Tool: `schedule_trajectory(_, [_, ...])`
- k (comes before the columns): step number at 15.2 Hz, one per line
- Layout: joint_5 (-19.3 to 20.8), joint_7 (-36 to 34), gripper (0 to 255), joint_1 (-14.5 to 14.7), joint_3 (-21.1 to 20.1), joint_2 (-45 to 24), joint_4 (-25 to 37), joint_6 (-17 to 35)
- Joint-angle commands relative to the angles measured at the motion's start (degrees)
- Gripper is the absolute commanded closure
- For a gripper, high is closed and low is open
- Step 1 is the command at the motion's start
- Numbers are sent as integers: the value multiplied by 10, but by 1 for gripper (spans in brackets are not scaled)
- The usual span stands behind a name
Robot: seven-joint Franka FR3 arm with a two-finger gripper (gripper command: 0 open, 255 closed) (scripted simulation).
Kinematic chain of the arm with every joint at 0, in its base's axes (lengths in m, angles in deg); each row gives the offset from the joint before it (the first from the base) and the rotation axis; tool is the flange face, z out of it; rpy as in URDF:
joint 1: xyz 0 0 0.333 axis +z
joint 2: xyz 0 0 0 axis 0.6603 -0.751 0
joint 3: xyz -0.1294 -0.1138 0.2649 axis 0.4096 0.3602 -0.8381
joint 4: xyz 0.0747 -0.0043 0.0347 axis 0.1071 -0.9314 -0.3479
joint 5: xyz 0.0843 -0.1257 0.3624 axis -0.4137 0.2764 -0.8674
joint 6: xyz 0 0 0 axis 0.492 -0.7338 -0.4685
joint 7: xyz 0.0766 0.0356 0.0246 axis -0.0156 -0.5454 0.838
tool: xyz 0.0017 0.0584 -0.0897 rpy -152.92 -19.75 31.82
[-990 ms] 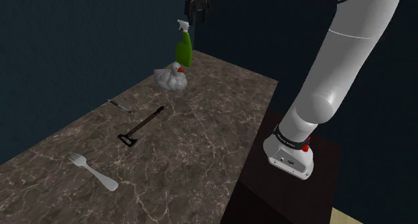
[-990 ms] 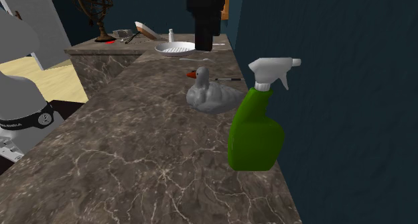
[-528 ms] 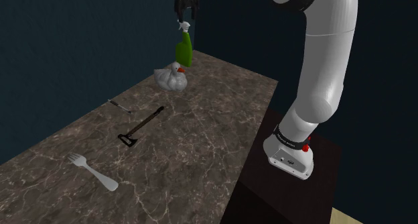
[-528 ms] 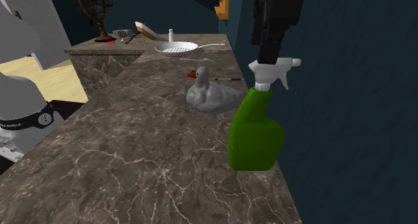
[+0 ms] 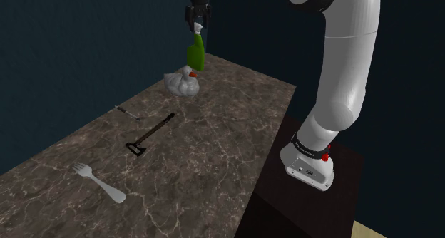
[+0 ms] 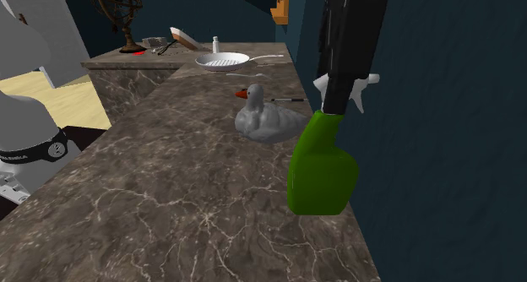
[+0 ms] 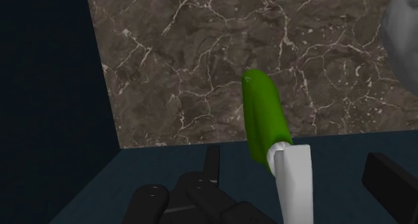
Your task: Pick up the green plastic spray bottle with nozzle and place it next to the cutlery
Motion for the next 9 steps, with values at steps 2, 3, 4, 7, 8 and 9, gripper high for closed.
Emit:
schedule_trajectory(2, [0,0,0,0,0,1,-5,4])
schedule_trajectory(3, [0,0,0,0,0,1,-5,4])
schedule_trajectory(4, [0,0,0,0,0,1,-5,4])
schedule_trajectory(7, [0,0,255,0,0,1,-4,4])
schedule_trajectory(8, [0,0,255,0,0,1,-4,4])
schedule_trajectory(9, [0,0,255,0,0,1,-4,4])
